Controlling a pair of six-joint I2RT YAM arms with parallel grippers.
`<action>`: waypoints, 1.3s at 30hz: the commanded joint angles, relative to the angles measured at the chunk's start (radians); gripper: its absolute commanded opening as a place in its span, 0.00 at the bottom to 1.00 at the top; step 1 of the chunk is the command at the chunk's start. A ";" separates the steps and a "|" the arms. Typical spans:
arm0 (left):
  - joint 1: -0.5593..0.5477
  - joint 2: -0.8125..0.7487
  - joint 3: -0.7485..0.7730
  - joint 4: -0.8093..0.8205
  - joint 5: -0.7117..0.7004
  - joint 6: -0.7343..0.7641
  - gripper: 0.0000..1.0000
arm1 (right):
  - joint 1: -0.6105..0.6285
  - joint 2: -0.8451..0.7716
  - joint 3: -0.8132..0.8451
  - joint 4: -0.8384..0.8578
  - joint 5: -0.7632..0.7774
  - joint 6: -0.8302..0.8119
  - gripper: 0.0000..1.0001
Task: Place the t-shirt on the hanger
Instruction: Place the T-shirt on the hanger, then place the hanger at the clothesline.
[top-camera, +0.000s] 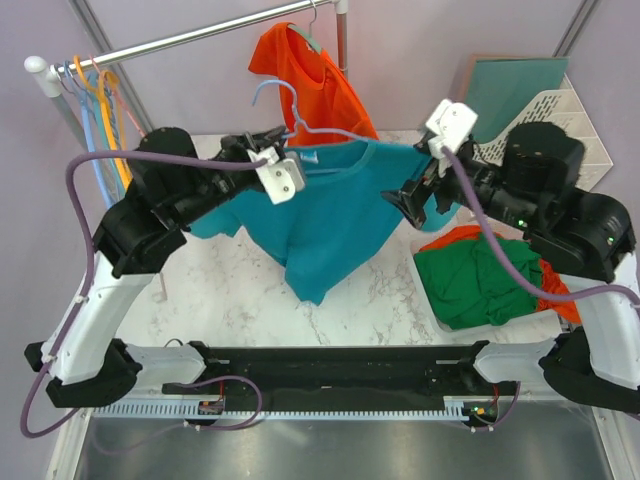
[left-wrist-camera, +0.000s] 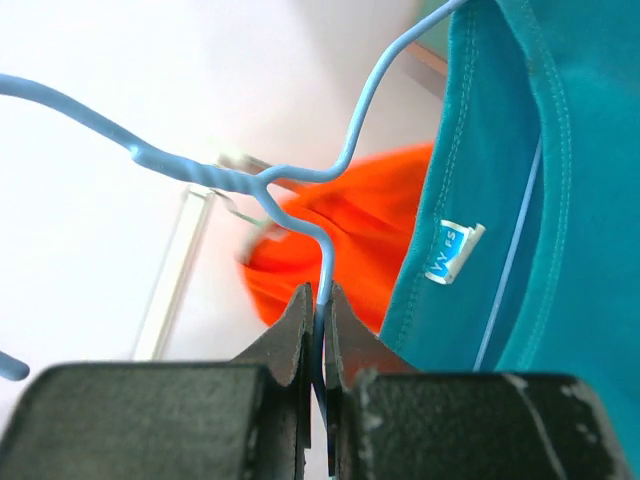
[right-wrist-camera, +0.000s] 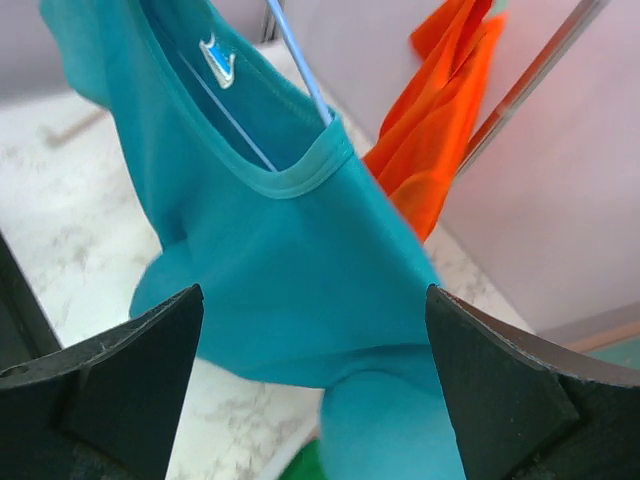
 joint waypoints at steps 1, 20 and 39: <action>0.006 0.080 0.262 0.082 0.058 0.103 0.02 | -0.011 -0.026 0.135 0.143 0.042 0.069 0.98; 0.003 -0.069 0.022 0.050 0.226 0.093 0.02 | -0.071 -0.163 0.084 0.308 -0.204 0.001 0.92; 0.003 -0.063 -0.115 -0.071 0.452 0.268 0.02 | -0.070 -0.017 -0.112 -0.134 -0.576 -0.039 0.74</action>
